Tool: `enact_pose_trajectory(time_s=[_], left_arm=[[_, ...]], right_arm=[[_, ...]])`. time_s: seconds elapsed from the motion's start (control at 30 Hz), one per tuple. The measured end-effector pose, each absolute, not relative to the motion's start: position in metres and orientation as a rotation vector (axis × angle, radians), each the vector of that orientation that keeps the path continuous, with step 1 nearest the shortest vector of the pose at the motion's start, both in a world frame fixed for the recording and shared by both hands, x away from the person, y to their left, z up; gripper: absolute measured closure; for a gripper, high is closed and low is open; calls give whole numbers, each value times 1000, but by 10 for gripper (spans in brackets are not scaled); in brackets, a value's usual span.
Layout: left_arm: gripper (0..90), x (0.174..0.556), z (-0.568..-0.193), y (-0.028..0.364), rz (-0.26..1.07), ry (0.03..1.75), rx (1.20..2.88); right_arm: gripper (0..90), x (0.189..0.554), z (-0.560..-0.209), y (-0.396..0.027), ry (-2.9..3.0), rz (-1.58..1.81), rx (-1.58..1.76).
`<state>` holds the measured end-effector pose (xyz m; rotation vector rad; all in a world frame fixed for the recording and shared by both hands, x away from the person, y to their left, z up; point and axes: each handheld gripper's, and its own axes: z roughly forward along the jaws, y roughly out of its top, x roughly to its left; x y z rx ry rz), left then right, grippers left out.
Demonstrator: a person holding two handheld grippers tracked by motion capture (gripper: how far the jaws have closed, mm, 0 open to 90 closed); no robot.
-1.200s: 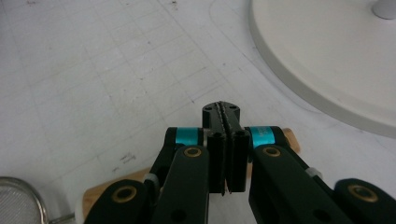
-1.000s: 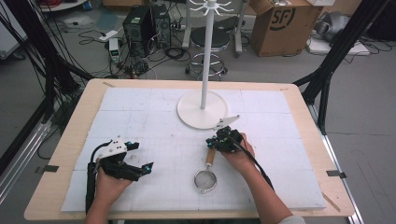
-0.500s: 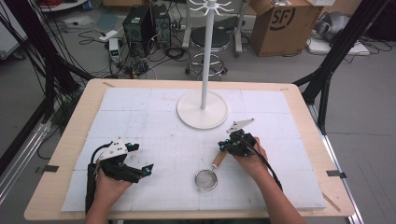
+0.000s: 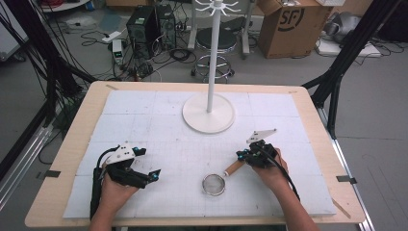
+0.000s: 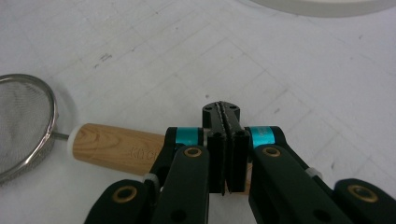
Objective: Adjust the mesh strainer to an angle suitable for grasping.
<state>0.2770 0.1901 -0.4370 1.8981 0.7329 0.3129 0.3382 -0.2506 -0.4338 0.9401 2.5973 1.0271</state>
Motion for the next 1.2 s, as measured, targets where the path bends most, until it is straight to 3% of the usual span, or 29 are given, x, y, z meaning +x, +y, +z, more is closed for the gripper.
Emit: enact_pose_trajectory(time_s=[0.8, 1.0, 1.07, 1.2], left_arm=[[35, 277, -438, 183, 298, 728, 1904], [35, 278, -439, 184, 296, 728, 1909], [35, 278, -439, 184, 294, 727, 1911], [34, 279, -440, 183, 298, 731, 1913]], right_arm=[[888, 310, -439, -283, 2608, 1021, 957], [743, 309, -435, -282, 2604, 1072, 874], [618, 308, -432, -283, 2617, 1078, 809], [553, 305, -425, -281, 2634, 1080, 717]])
